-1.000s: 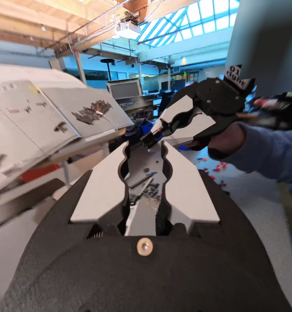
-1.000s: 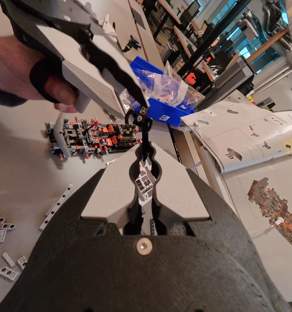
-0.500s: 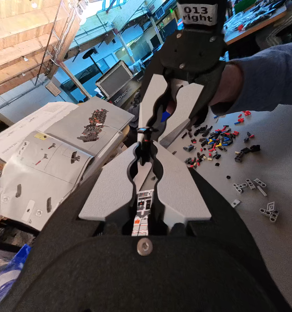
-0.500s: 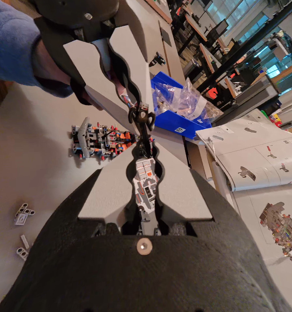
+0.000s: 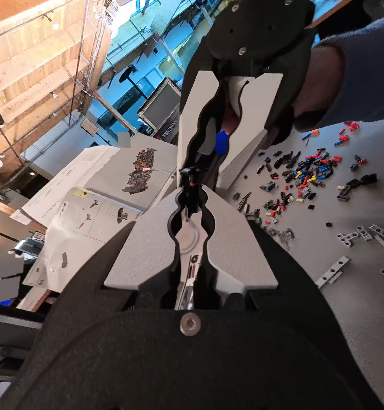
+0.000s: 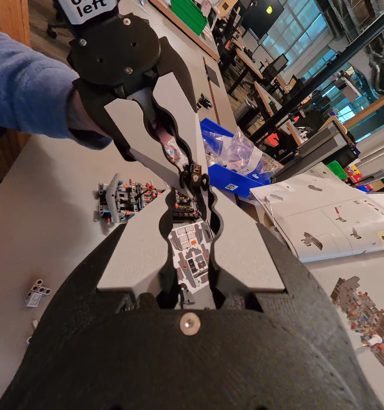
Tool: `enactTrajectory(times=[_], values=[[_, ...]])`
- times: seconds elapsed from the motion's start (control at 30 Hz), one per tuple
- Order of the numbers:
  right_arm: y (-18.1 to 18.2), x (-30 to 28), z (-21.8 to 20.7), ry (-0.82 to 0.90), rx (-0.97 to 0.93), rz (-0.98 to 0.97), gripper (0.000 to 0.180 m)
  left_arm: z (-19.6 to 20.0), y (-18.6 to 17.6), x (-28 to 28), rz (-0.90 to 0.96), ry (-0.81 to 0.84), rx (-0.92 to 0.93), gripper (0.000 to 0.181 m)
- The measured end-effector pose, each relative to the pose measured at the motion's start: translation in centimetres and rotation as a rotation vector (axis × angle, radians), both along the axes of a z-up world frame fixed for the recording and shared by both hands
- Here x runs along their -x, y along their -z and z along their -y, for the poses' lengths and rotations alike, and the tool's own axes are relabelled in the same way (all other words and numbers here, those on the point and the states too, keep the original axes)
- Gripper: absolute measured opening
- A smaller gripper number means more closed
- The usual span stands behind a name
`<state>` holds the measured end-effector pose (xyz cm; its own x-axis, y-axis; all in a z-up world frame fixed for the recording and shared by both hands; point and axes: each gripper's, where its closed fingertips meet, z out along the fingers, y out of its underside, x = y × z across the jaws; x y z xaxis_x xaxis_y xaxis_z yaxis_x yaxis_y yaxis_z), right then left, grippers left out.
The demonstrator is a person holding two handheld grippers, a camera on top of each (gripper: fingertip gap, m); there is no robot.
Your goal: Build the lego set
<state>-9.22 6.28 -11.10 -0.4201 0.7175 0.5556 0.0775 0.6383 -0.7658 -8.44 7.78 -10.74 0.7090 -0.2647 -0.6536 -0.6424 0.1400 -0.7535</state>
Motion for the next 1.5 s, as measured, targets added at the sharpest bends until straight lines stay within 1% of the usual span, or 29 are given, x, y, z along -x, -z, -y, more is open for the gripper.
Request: enactTrajectory(times=[0.27,0.37,0.5,0.67,0.83,1.03,1.23,1.37,1.43,1.5], values=[[-1.1,-0.9,0.3,-0.051,0.099,0.013,0.031,-0.1,-0.1,-0.1,-0.269,-0.087,-0.062,0.008],[-0.9,-1.0,0.2,-0.045,0.046,0.025,0.021,-0.3,0.0,-0.2,-0.279,-0.091,-0.062,0.008],[-1.0,-1.0,0.0,-0.018,0.044,0.018,0.021,-0.4,-0.2,-0.1,-0.298,-0.12,-0.091,0.008],[-1.1,-0.6,-0.7,0.036,0.16,0.014,0.021,-1.0,-0.6,0.5,-0.393,-0.21,-0.139,0.008],[-0.9,-0.2,-1.6,0.094,0.324,0.015,0.02,-1.6,-0.7,1.1,-0.489,-0.284,-0.181,0.008],[-1.1,-0.3,-1.8,0.061,0.499,0.024,0.02,-1.9,-0.8,0.9,-0.554,-0.279,-0.198,0.008],[-0.9,-0.3,-2.0,0.055,0.555,0.044,0.02,-2.0,-0.7,1.0,-0.623,-0.281,-0.208,0.008],[-1.2,-0.1,-2.2,0.063,0.702,0.07,0.02,-2.2,-1.1,1.1,-0.684,-0.318,-0.252,0.008],[-1.2,-0.1,-2.3,0.069,0.744,0.078,0.021,-2.4,-1.1,1.2,-0.712,-0.322,-0.268,0.008],[-1.4,-0.1,-2.3,0.051,0.829,0.098,0.02,-2.4,-1.4,1.1,-0.72,-0.319,-0.283,0.008]])
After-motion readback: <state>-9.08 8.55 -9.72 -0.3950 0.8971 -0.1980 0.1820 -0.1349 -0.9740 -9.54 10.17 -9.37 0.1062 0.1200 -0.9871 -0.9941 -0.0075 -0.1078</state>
